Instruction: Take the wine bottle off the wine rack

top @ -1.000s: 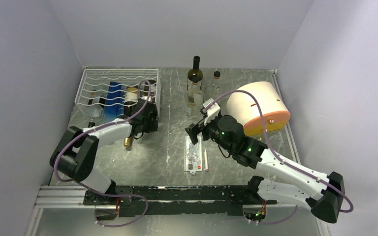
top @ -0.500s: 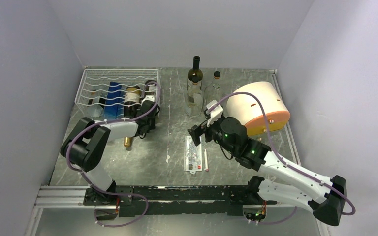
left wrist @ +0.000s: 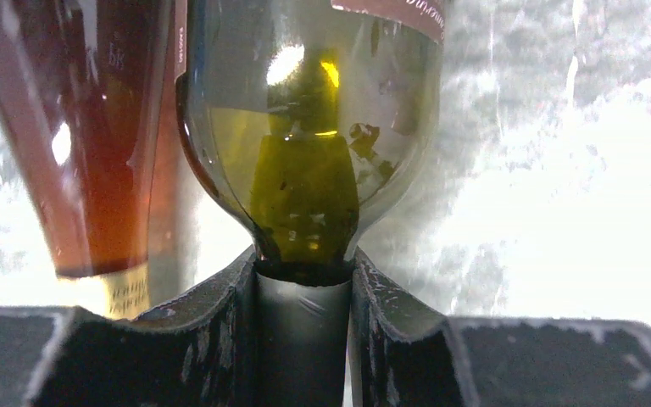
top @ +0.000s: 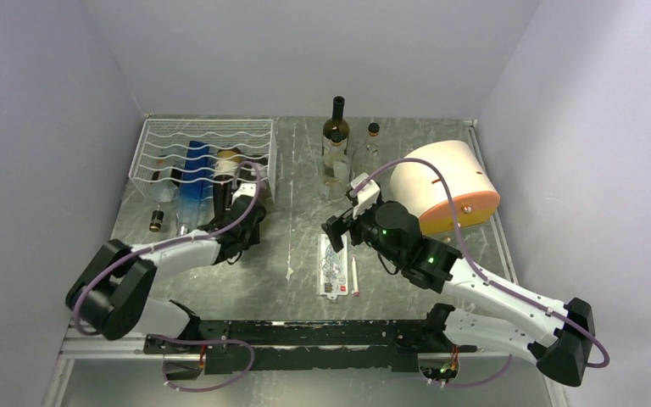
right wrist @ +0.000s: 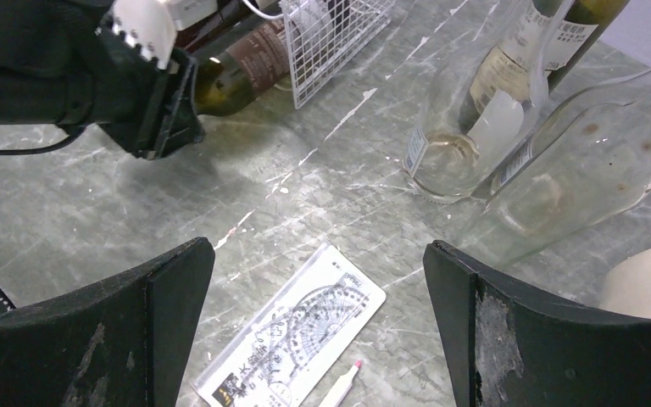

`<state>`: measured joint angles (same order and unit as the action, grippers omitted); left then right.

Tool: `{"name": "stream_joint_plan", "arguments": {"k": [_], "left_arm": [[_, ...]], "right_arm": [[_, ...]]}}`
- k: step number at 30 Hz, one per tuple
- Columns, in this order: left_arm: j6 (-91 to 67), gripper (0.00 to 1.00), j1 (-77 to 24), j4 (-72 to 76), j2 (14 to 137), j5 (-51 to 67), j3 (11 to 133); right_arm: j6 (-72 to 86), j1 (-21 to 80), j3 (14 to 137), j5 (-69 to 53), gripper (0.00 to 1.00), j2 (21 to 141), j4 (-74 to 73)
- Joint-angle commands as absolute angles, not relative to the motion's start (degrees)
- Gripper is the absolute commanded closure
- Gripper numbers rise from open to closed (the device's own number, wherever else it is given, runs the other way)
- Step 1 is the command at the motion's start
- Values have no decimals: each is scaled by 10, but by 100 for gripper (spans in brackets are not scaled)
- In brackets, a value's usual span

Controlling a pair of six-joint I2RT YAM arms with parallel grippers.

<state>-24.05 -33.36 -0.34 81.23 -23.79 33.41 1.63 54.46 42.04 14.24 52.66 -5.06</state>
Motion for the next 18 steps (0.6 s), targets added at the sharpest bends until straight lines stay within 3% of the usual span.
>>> {"name": "stream_joint_plan", "arguments": {"k": [1, 18], "left_arm": [[-294, 84, -341, -5, 733, -236, 322], [-471, 93, -347, -251, 520, -40, 308]], "right_arm": [[14, 547, 426, 138, 0, 527, -47], [30, 548, 417, 113, 0, 556, -16]]}}
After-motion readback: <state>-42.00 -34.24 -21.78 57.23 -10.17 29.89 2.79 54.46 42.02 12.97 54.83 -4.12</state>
